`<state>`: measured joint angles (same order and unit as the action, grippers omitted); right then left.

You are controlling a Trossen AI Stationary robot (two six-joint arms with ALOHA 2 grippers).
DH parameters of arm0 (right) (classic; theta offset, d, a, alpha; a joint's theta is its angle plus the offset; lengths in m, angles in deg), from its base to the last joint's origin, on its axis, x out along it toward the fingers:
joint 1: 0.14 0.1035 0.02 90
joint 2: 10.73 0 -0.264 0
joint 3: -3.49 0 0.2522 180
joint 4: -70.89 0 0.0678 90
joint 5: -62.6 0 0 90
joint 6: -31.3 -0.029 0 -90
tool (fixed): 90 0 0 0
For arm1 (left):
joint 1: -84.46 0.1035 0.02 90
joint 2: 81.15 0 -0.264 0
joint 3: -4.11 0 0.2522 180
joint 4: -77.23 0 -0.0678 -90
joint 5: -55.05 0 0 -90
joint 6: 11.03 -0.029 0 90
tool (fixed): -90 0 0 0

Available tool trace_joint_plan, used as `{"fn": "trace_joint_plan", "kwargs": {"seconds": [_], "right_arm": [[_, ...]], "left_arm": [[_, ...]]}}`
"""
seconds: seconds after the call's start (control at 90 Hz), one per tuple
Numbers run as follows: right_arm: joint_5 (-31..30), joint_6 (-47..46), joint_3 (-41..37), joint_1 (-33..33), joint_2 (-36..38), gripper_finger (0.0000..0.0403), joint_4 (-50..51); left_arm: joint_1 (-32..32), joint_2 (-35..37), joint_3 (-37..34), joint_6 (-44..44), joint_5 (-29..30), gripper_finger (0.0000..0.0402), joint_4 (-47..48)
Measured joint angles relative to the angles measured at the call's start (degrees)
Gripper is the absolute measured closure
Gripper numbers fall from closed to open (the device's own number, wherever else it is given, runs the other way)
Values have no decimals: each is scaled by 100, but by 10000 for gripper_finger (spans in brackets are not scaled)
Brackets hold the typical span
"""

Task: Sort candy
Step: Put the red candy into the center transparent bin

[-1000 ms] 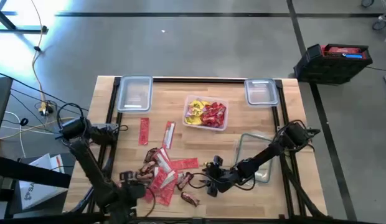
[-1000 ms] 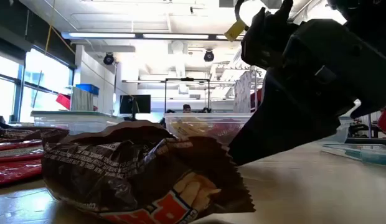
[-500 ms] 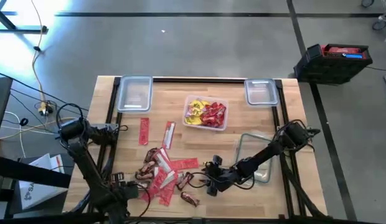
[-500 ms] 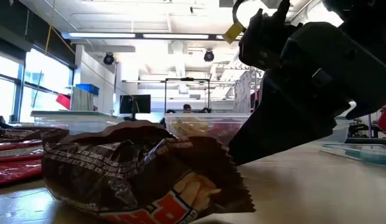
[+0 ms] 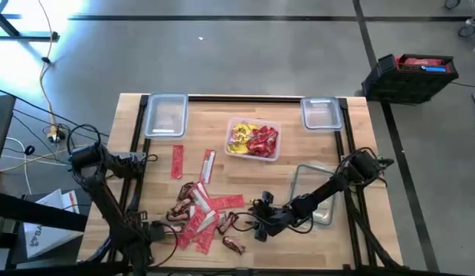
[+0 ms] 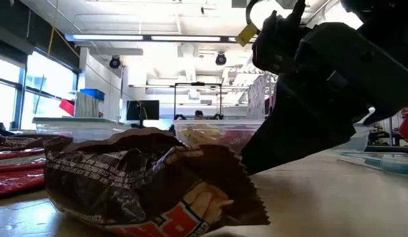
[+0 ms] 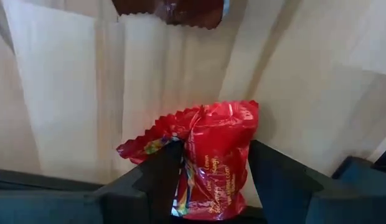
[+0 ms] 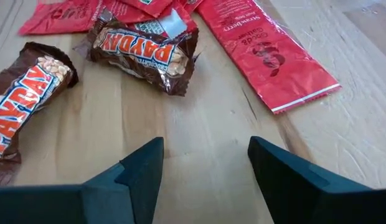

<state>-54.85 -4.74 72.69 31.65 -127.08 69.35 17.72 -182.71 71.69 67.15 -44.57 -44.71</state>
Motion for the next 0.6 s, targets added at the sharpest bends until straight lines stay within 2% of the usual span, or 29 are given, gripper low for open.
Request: {"fn": "trace_joint_plan", "kwargs": {"seconds": [0.156,0.311,0.478,0.6], "right_arm": [[11,-18,0,0,-2,190,-1],[51,-256,-2,-41,-15,190,-282],[311,-278,4,-145,-11,190,-163],[377,-442,26,-144,10,190,139]], "left_arm": [[74,2,-8,-123,202,246,82],[237,9,-17,-128,376,310,341],[398,37,-5,-125,1110,381,610],[552,234,113,-194,1841,392,1069]]}}
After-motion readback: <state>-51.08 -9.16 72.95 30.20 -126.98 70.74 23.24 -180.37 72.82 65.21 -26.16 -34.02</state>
